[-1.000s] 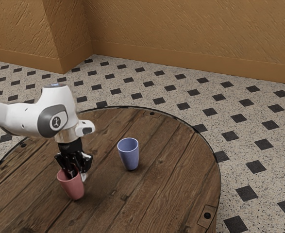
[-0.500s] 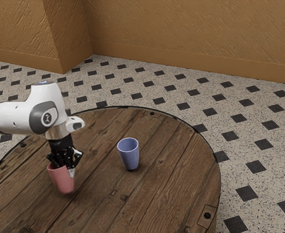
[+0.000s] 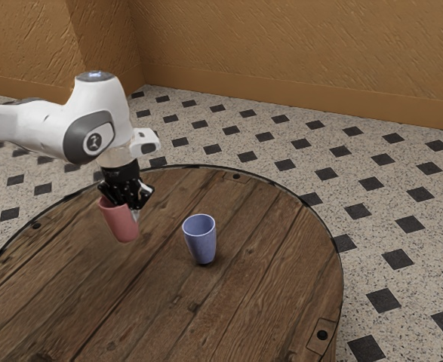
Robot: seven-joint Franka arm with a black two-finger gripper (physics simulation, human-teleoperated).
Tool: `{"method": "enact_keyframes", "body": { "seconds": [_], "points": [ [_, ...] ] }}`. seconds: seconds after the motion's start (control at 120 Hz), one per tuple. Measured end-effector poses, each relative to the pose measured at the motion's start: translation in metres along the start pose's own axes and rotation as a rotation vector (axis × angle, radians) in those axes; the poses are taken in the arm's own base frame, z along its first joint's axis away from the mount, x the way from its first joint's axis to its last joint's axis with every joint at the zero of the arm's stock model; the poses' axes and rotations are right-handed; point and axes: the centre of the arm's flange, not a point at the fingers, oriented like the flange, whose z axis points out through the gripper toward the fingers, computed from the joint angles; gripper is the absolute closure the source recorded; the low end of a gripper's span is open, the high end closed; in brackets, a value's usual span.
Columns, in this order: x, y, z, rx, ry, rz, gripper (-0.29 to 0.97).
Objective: Place the left cup onto the right cup
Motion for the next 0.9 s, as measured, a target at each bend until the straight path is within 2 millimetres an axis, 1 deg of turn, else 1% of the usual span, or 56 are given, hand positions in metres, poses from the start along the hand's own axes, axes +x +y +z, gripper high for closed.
{"method": "enact_keyframes", "body": {
  "seconds": [0.067, 0.283, 0.342, 0.383, 0.442, 0.575, 0.667, 0.783, 0.9],
  "points": [
    [0.002, 0.024, -0.012, 0.017, 0.017, 0.05, 0.78],
    [0.005, 0.106, -0.042, 0.035, 0.055, 0.195, 0.78],
    [0.004, 0.125, -0.048, 0.04, 0.059, 0.226, 0.78],
    [0.004, 0.134, -0.049, 0.044, 0.059, 0.241, 0.78],
    [0.008, 0.138, -0.05, 0.049, 0.058, 0.246, 0.78],
    [0.022, 0.13, -0.048, 0.064, 0.055, 0.229, 0.78],
    [0.026, 0.132, -0.048, 0.073, 0.057, 0.233, 0.78],
    [0.033, 0.134, -0.044, 0.086, 0.057, 0.236, 0.78],
    [0.043, 0.136, -0.033, 0.089, 0.047, 0.238, 0.78]
  ]
}}
